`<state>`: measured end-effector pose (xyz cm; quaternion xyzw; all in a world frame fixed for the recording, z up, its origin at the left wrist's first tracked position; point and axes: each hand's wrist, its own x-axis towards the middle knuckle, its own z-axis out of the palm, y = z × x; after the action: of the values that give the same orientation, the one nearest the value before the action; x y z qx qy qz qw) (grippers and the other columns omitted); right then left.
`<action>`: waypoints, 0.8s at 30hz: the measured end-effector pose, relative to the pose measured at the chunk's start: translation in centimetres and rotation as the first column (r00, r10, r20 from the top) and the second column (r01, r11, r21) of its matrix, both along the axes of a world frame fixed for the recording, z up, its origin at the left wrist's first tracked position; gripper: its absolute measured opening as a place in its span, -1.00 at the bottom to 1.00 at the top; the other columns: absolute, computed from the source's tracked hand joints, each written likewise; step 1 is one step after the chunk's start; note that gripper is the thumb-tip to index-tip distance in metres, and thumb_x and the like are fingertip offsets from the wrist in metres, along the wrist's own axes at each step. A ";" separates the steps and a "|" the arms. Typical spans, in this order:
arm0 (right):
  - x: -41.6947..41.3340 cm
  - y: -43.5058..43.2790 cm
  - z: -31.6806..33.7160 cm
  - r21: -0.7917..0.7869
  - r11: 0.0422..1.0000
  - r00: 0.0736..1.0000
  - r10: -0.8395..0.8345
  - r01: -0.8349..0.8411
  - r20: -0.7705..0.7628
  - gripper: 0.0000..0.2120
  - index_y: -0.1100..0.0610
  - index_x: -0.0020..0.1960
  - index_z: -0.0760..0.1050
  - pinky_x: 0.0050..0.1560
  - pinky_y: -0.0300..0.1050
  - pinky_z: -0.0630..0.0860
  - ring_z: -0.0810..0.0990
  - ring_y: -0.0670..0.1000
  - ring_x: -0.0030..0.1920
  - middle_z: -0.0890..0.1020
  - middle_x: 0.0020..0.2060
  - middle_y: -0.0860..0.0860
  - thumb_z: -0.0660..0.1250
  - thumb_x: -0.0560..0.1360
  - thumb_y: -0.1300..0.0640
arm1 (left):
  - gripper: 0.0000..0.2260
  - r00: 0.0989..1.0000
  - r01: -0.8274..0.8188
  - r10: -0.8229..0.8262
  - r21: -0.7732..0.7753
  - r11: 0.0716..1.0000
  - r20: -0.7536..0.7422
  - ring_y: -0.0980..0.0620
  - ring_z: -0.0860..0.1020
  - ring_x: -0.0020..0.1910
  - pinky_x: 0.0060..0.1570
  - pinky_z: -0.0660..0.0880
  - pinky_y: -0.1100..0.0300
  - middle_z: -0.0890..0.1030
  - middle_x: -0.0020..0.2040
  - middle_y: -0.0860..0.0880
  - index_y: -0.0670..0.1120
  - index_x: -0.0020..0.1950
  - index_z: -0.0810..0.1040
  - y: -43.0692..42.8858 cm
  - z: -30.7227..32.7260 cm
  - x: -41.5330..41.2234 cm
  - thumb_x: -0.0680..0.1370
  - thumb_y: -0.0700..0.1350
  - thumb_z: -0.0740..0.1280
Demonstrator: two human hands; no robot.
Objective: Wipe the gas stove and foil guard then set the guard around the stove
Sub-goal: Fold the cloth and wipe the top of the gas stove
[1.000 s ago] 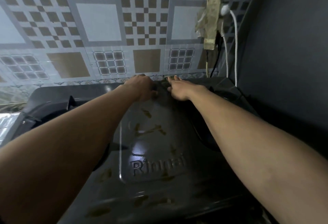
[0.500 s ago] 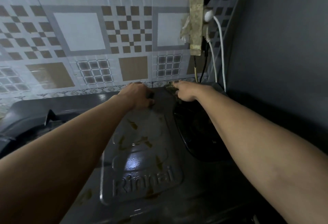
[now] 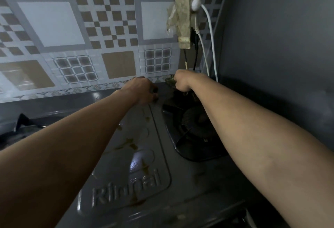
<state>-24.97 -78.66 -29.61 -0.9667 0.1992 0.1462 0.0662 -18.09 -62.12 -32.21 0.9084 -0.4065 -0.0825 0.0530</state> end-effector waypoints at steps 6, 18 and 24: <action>0.9 -0.9 0.3 0.053 0.998 1.000 -0.021 0.021 0.012 -0.58 0.25 0.38 0.46 0.23 0.13 0.54 0.56 0.23 0.19 0.53 0.31 0.20 0.18 0.54 0.37 | -0.65 1.000 0.002 -0.002 -0.027 1.000 -0.014 -0.10 0.51 0.09 -0.09 0.40 0.09 0.56 0.17 -0.11 0.06 0.35 0.55 -0.4 0.2 -0.2 0.59 0.12 0.31; -0.3 -2.9 0.6 -0.025 0.997 0.992 0.077 -0.075 0.101 -0.33 -0.15 0.43 0.44 0.26 -0.08 0.40 0.34 0.21 0.46 0.27 0.54 0.13 0.13 0.56 0.49 | -0.61 0.999 0.016 -0.018 -0.055 0.998 -0.027 -0.11 0.50 0.20 -0.01 0.40 0.10 0.54 0.25 -0.11 0.07 0.41 0.49 -0.1 0.2 -0.2 0.60 0.11 0.30; -2.0 -4.9 0.0 0.014 1.000 0.991 0.020 -0.022 0.133 -0.48 -0.12 0.40 0.50 0.32 -0.02 0.41 0.40 0.21 0.41 0.34 0.50 0.12 0.19 0.61 0.38 | -0.62 0.999 0.000 -0.003 -0.053 0.999 -0.048 -0.11 0.51 0.16 0.00 0.46 0.05 0.55 0.24 -0.11 0.06 0.41 0.50 -0.1 0.4 -0.4 0.60 0.11 0.30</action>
<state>-26.99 -83.52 -29.58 -0.9758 0.1829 0.0836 0.0853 -18.50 -62.23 -31.83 0.9041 -0.4079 -0.0936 0.0866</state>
